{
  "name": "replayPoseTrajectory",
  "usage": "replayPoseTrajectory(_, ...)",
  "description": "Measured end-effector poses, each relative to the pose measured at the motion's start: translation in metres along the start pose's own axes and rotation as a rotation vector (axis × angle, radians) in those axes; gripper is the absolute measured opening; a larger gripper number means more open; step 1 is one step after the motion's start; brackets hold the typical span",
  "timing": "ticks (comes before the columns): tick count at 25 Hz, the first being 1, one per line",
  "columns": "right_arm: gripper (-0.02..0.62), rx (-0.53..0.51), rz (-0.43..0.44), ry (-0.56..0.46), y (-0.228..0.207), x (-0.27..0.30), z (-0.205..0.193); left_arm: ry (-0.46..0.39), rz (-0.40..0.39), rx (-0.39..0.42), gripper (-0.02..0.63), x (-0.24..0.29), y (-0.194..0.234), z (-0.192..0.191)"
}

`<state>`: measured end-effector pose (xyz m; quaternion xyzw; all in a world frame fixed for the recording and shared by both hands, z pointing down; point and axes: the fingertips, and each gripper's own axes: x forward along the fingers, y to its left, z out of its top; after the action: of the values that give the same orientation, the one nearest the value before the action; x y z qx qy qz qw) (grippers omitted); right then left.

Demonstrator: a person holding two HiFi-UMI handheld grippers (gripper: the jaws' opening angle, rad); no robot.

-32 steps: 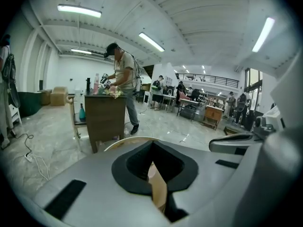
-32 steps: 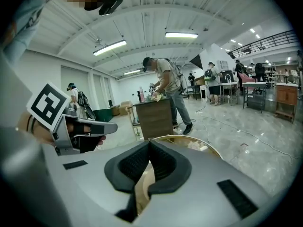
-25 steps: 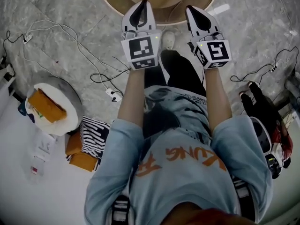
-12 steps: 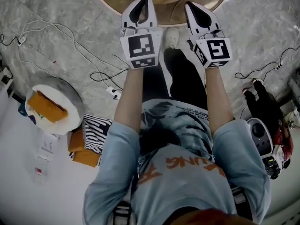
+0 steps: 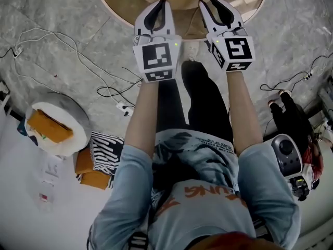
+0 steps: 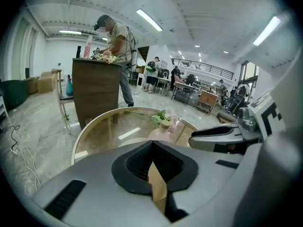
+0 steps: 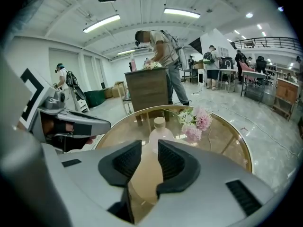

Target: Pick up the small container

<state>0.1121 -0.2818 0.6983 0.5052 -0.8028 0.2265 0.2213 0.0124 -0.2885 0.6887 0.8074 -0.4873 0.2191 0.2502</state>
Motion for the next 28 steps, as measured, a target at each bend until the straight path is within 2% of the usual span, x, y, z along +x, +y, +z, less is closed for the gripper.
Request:
replayPoseTrajectory(4, 0.127, -0.019, -0.007, 0.008, -0.007, 0.025, -0.005, 0.001, -0.015, -0.001, 0.023, 0.009, 0.004, 0.0)
replayPoseTrajectory(8, 0.127, -0.022, -0.026, -0.026, -0.015, 0.045, 0.001, 0.006, -0.03, 0.009, 0.023, 0.016, 0.01, -0.002)
replayPoseTrajectory(12, 0.156, -0.064, -0.026, -0.048, -0.02, 0.065, 0.008, 0.02, -0.04, 0.014, 0.023, 0.022, 0.016, -0.005)
replayPoseTrajectory(15, 0.169, -0.044, -0.031, -0.065, -0.024, 0.077, 0.011, 0.04, -0.05, 0.024, 0.023, 0.026, 0.019, -0.008)
replayPoseTrajectory(18, 0.169, -0.027, -0.056, -0.089, -0.028, 0.086, 0.015, 0.052, -0.055, 0.041, 0.023, 0.031, 0.024, -0.006)
replayPoseTrajectory(23, 0.169, -0.074, -0.095, -0.146, -0.033, 0.087, 0.018, 0.064, -0.094, 0.062, 0.023, 0.033, 0.025, -0.003)
replayPoseTrajectory(28, 0.156, -0.096, -0.098, -0.184, -0.029, 0.101, 0.011, 0.097, -0.109, 0.084, 0.023, 0.045, 0.033, -0.02)
